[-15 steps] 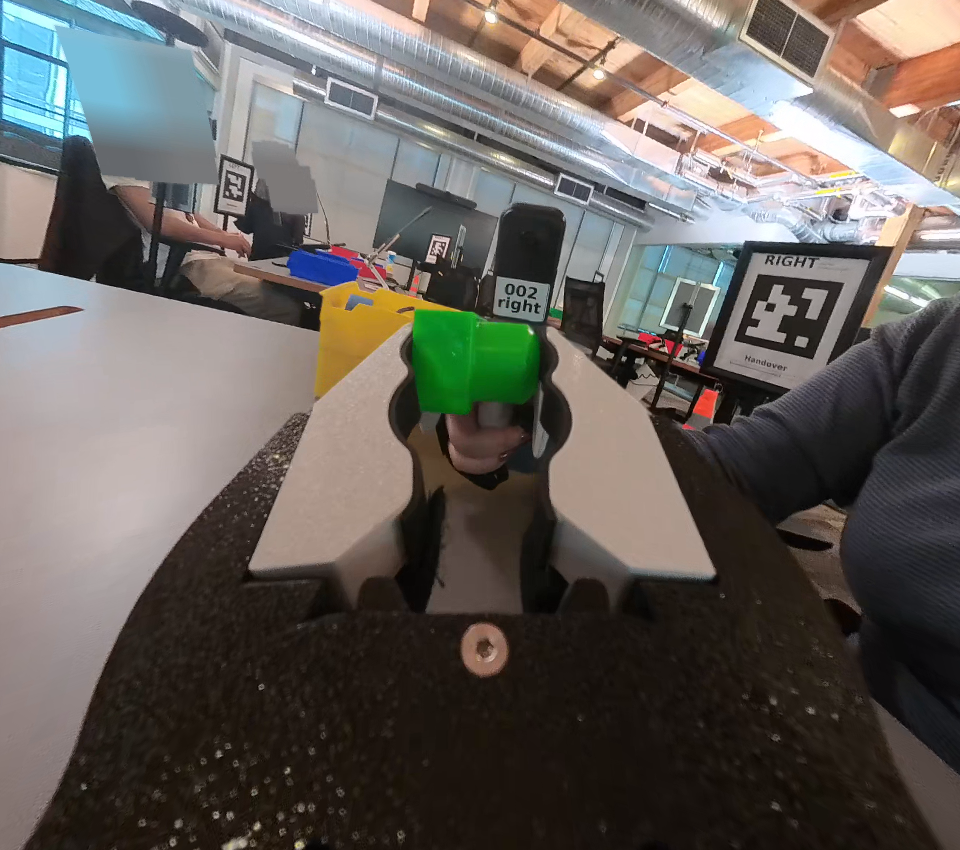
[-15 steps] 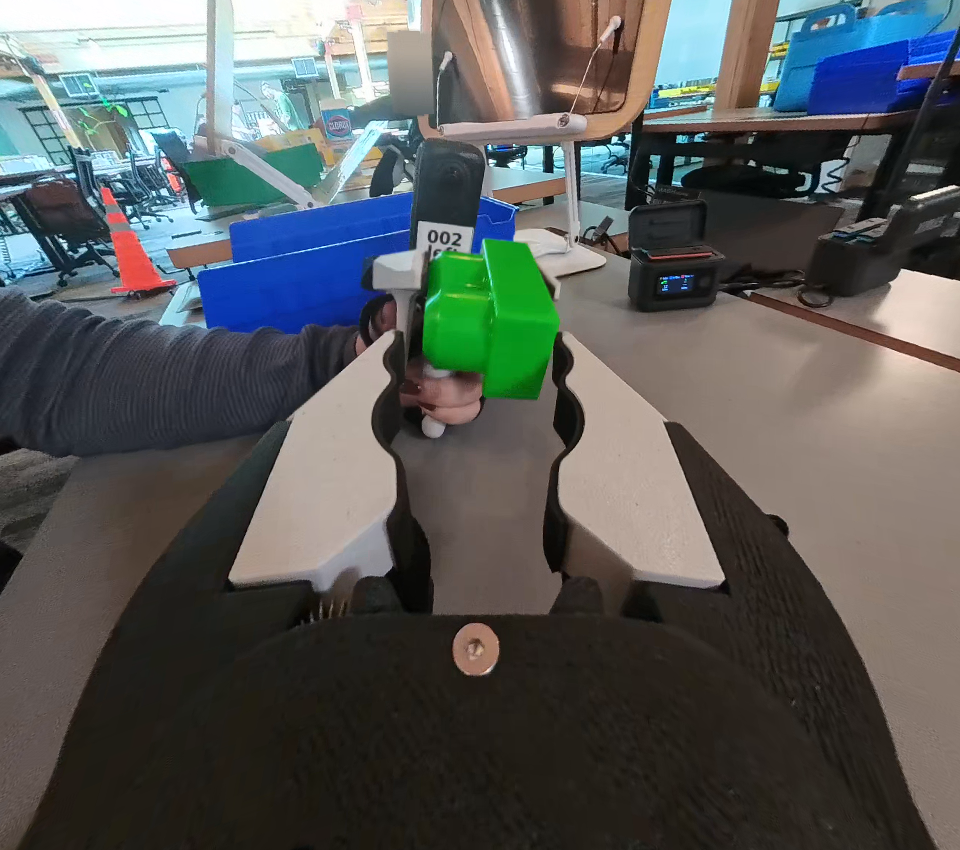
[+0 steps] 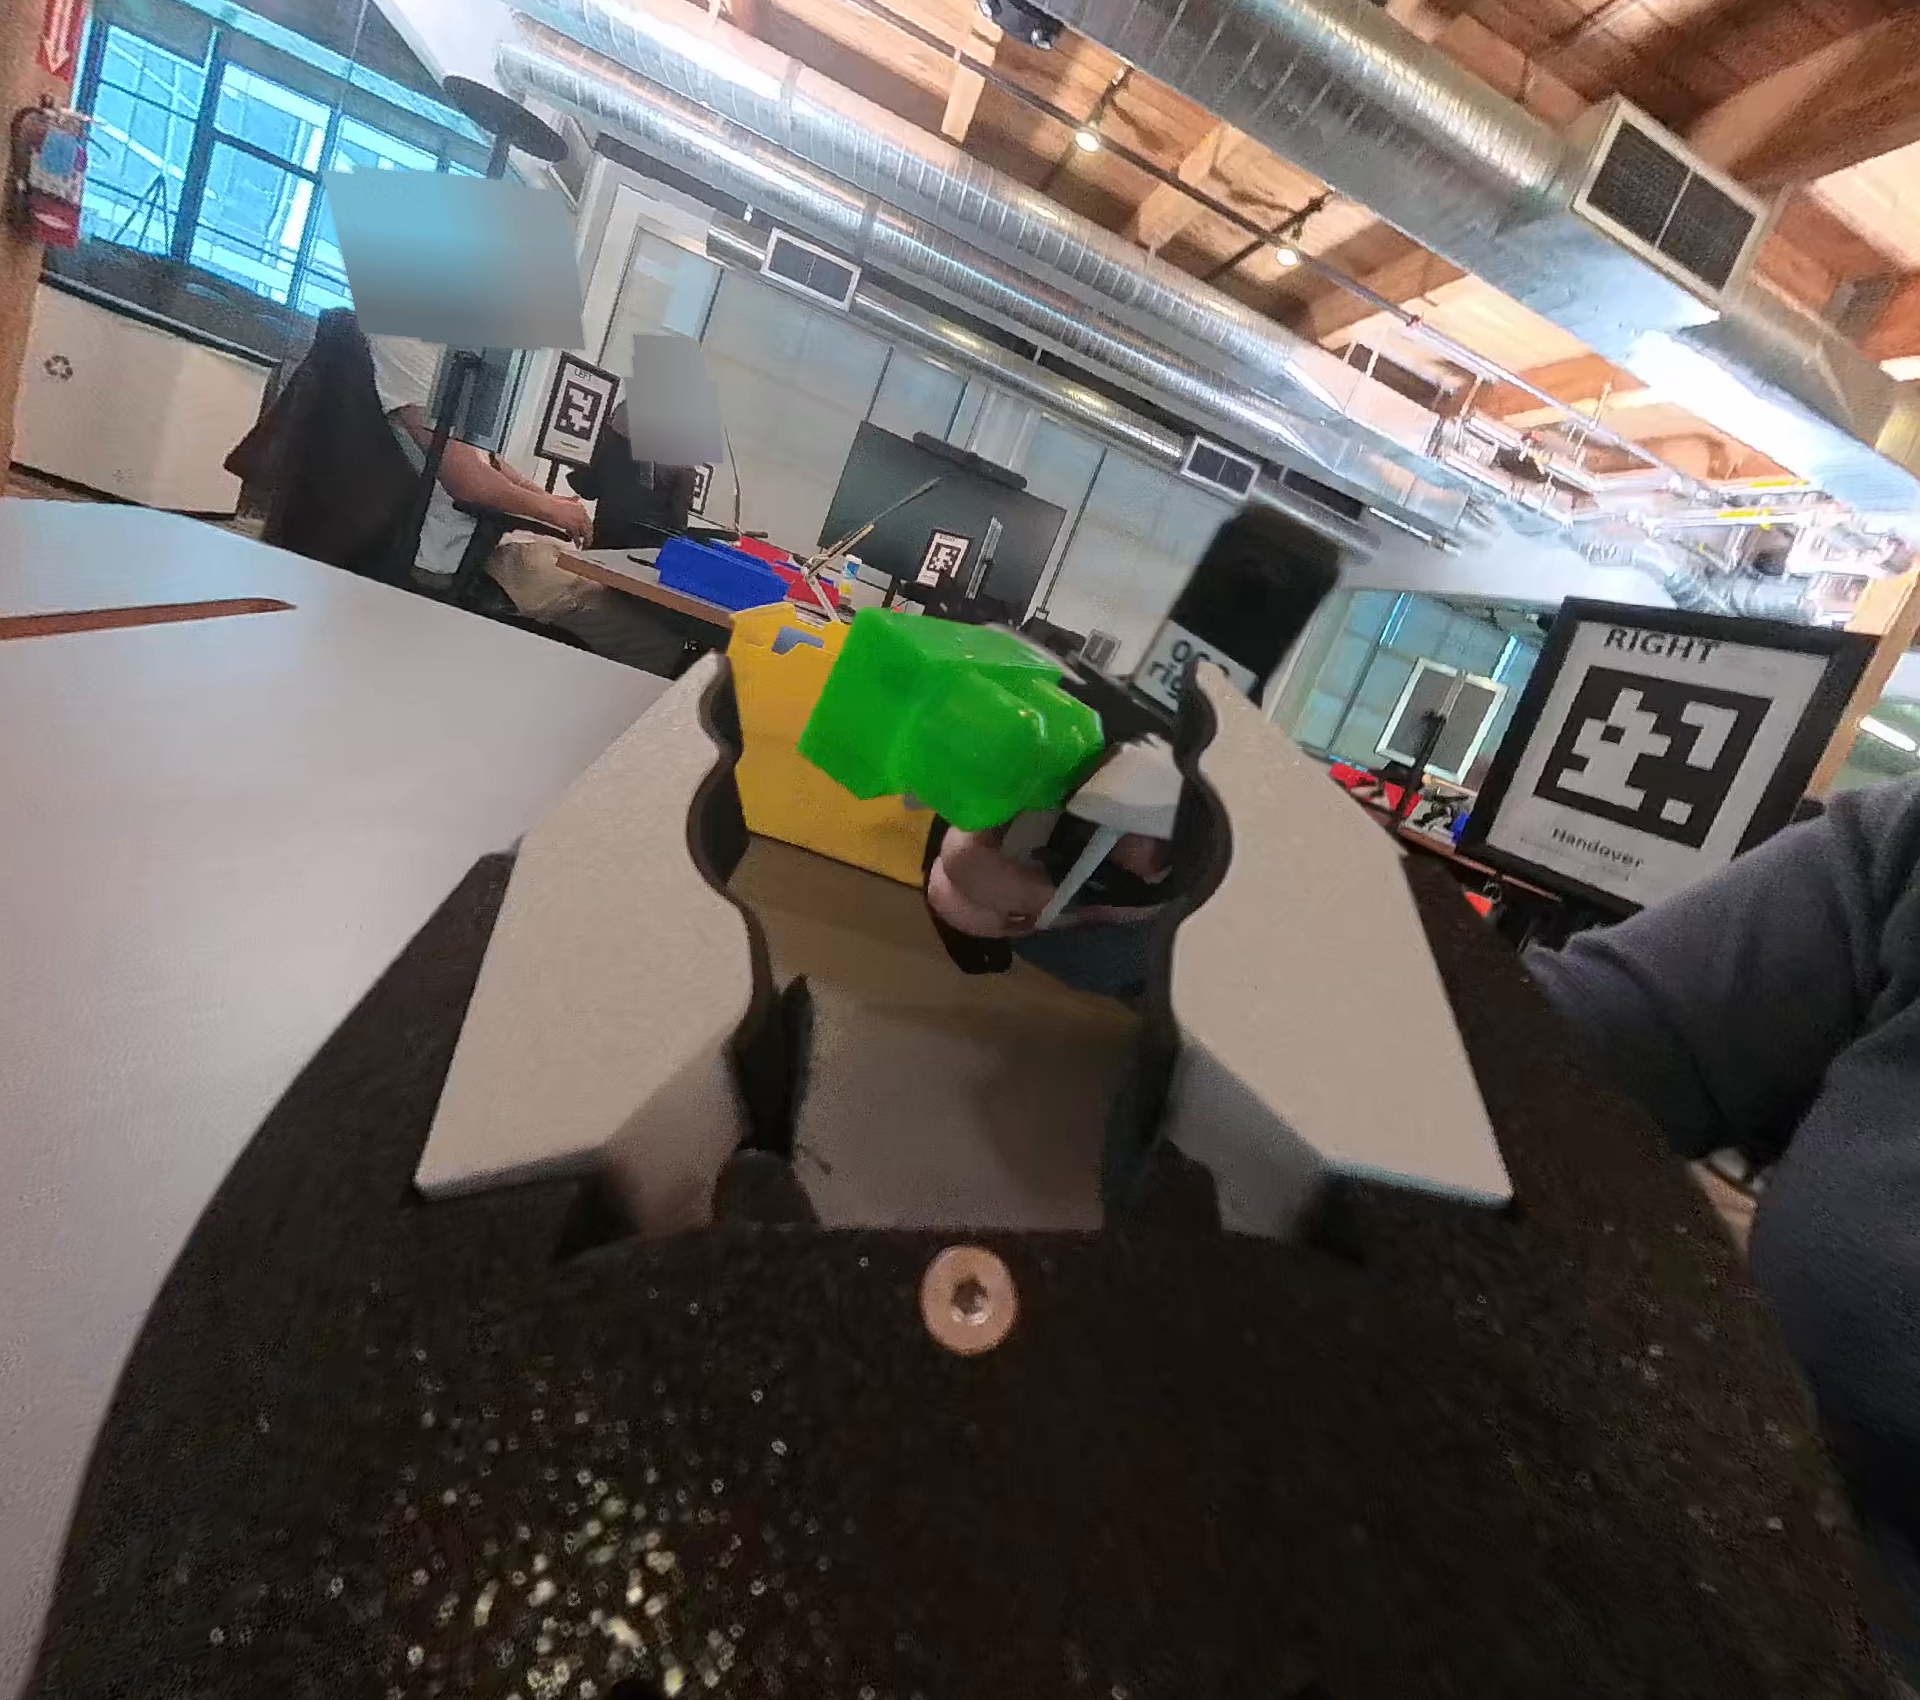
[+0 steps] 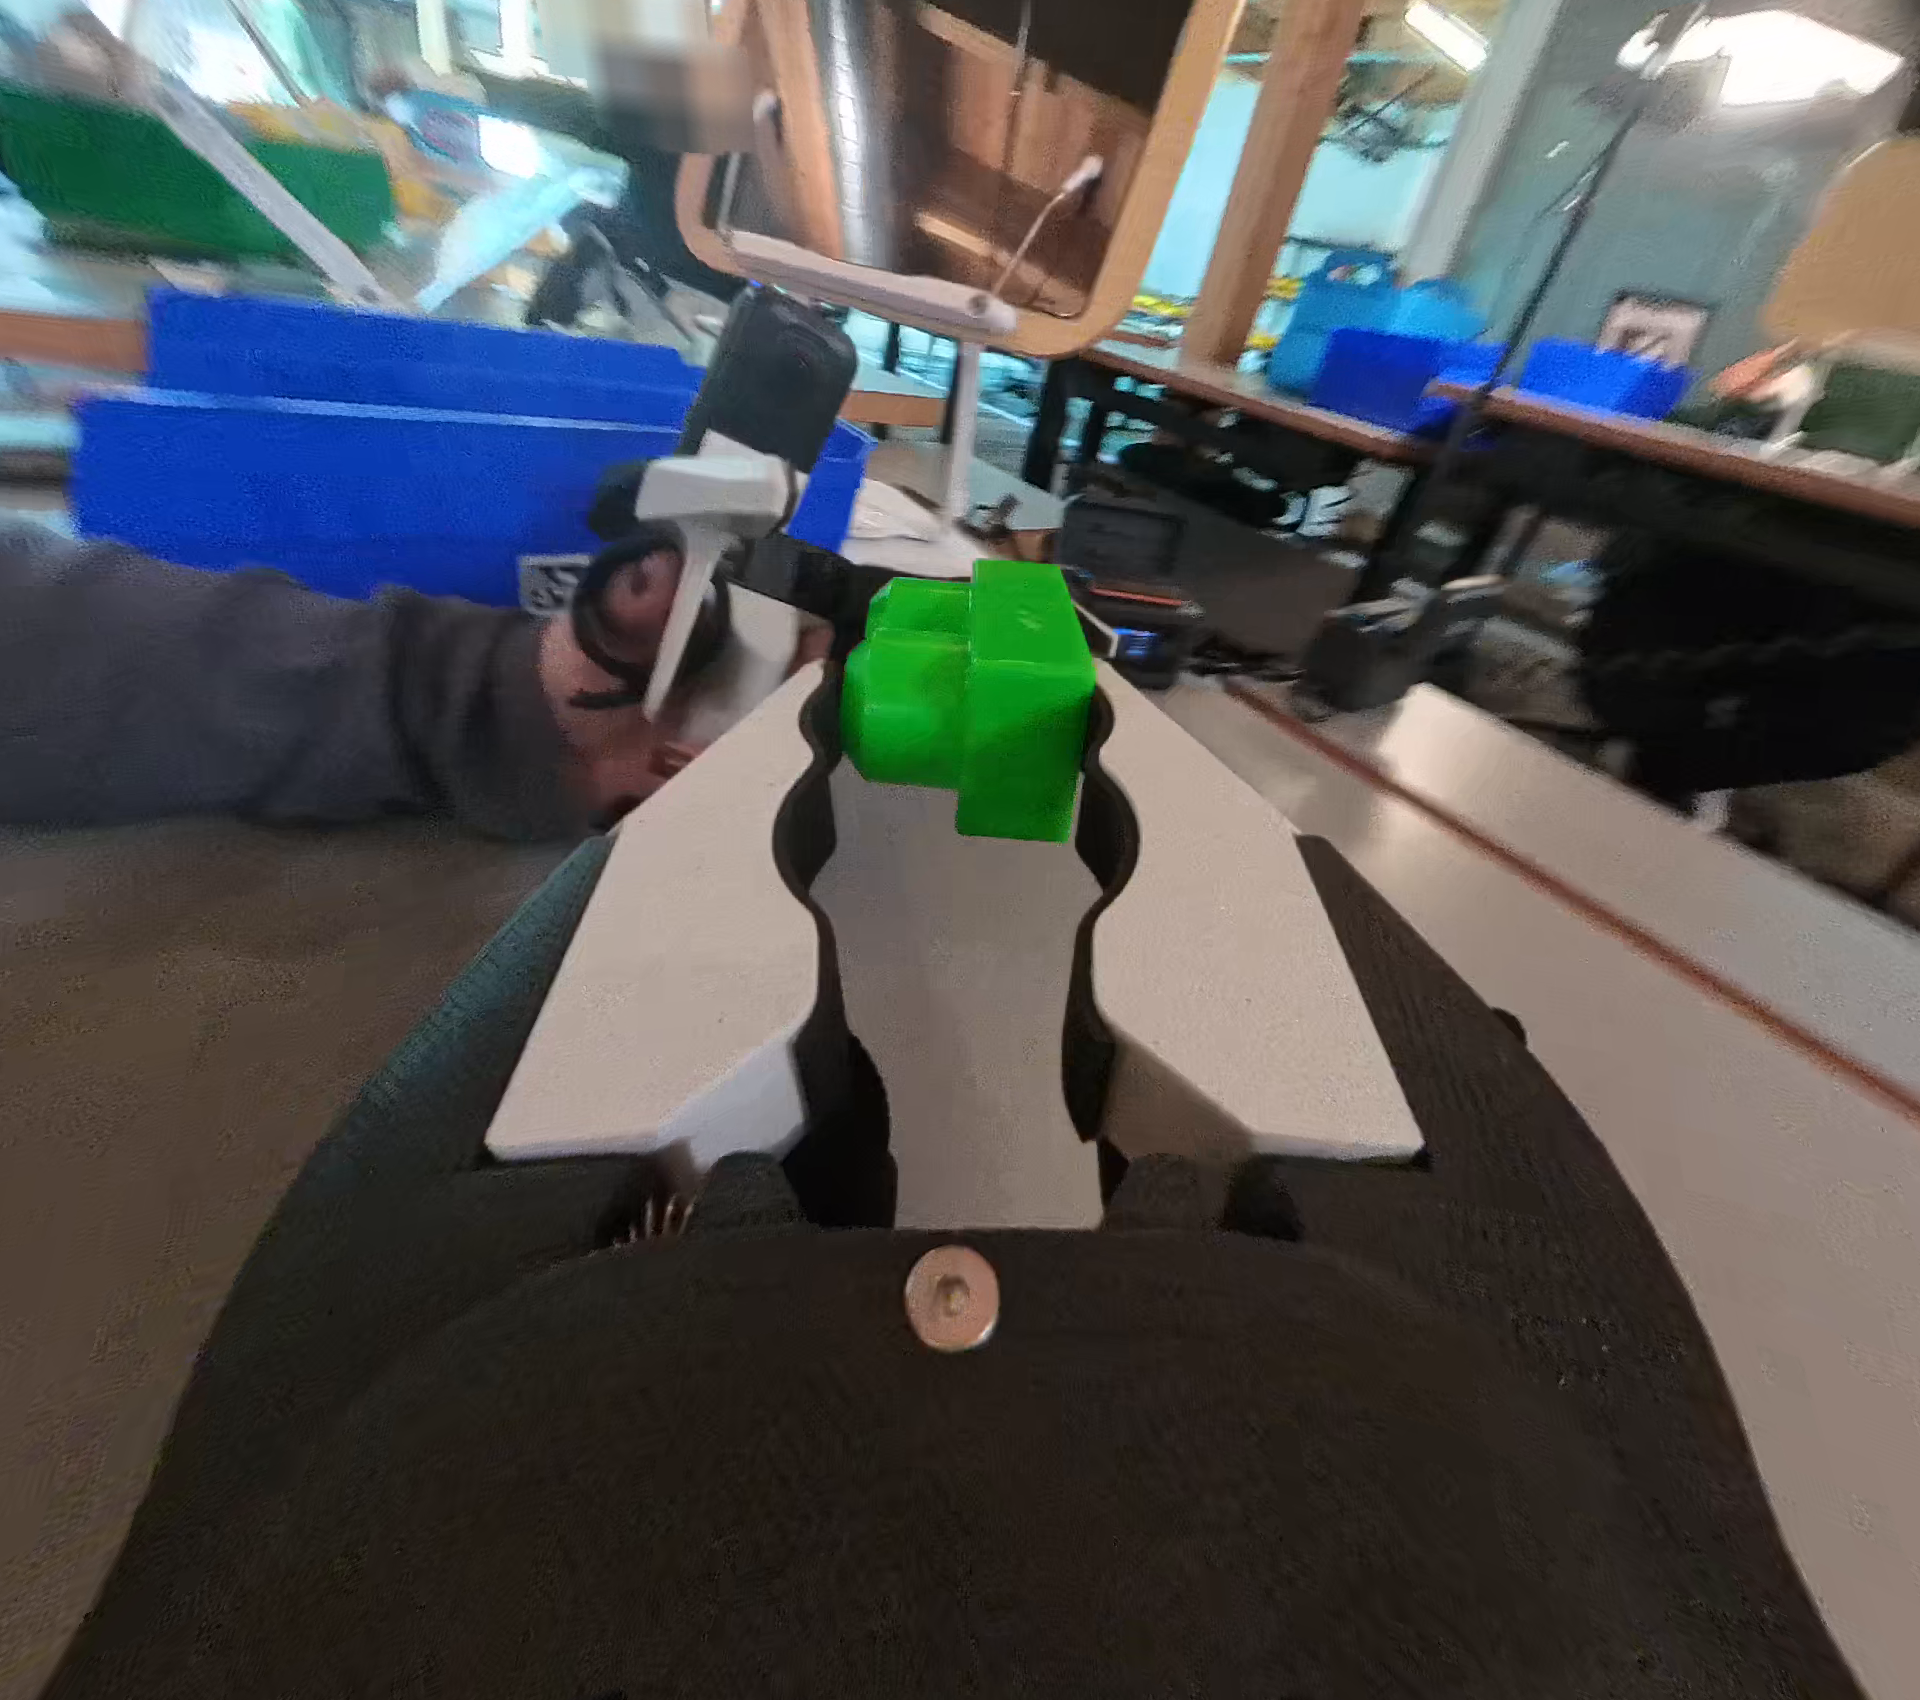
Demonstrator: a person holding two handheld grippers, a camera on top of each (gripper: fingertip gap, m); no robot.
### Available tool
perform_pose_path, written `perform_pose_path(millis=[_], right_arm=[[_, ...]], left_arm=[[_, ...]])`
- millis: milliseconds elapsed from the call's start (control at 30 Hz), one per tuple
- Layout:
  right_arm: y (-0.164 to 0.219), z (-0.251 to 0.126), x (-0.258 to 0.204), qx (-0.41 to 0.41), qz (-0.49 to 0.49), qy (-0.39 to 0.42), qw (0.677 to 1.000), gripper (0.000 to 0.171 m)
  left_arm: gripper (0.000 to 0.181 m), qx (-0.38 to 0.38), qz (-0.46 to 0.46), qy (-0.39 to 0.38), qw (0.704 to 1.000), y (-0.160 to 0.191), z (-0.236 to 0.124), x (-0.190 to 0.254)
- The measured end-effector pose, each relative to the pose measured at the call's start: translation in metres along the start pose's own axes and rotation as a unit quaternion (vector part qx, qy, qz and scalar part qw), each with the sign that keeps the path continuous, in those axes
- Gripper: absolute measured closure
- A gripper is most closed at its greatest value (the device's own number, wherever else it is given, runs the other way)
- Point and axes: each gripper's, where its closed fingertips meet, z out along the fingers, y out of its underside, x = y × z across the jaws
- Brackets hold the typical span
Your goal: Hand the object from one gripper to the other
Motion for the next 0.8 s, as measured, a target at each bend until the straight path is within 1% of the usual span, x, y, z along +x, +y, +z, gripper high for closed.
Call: perform_pose_path(millis=[100, 167, 233, 367, 500, 567, 633, 700, 733, 800], right_arm=[[0.002, 0.001, 0.001, -0.019, -0.115, 0.039, 0.992, 0.128], [0.003, 0.003, -0.005, -0.025, -0.180, 0.044, 0.982, 0.128], [0.003, 0.005, -0.013, -0.021, -0.218, 0.039, 0.975, 0.128], [0.004, 0.007, -0.017, -0.022, -0.243, 0.035, 0.969, 0.128], [0.002, 0.005, -0.018, -0.019, -0.227, 0.026, 0.973, 0.128], [0.003, 0.005, -0.020, -0.018, -0.200, 0.014, 0.979, 0.129], [-0.001, 0.005, -0.022, -0.002, -0.143, -0.004, 0.990, 0.128], [-0.009, 0.002, -0.023, 0.023, -0.035, -0.041, 0.998, 0.127], [-0.012, 0.001, -0.021, 0.032, 0.028, -0.060, 0.997, 0.122], [-0.014, -0.002, -0.015, 0.038, 0.150, -0.091, 0.984, 0.117]], left_arm=[[0.101, -0.002, -0.010, -0.009, 1.000, 0.001, 0.000, -0.004], [0.105, -0.013, -0.012, -0.017, 1.000, 0.005, 0.002, -0.007], [0.107, -0.031, -0.020, -0.014, 0.999, 0.010, 0.004, -0.007], [0.128, -0.061, -0.052, 0.028, 0.996, 0.020, 0.007, 0.003], [0.134, -0.054, -0.080, 0.049, 0.994, 0.017, 0.006, 0.006], [0.138, -0.047, -0.078, 0.057, 0.994, 0.014, 0.005, 0.008], [0.140, -0.045, -0.061, 0.056, 0.996, 0.014, 0.005, 0.010], [0.142, -0.044, -0.046, 0.055, 0.997, 0.014, 0.004, 0.011], [0.142, -0.043, -0.040, 0.055, 0.997, 0.013, 0.004, 0.012], [0.142, -0.036, -0.027, 0.055, 0.997, 0.012, 0.004, 0.013]])
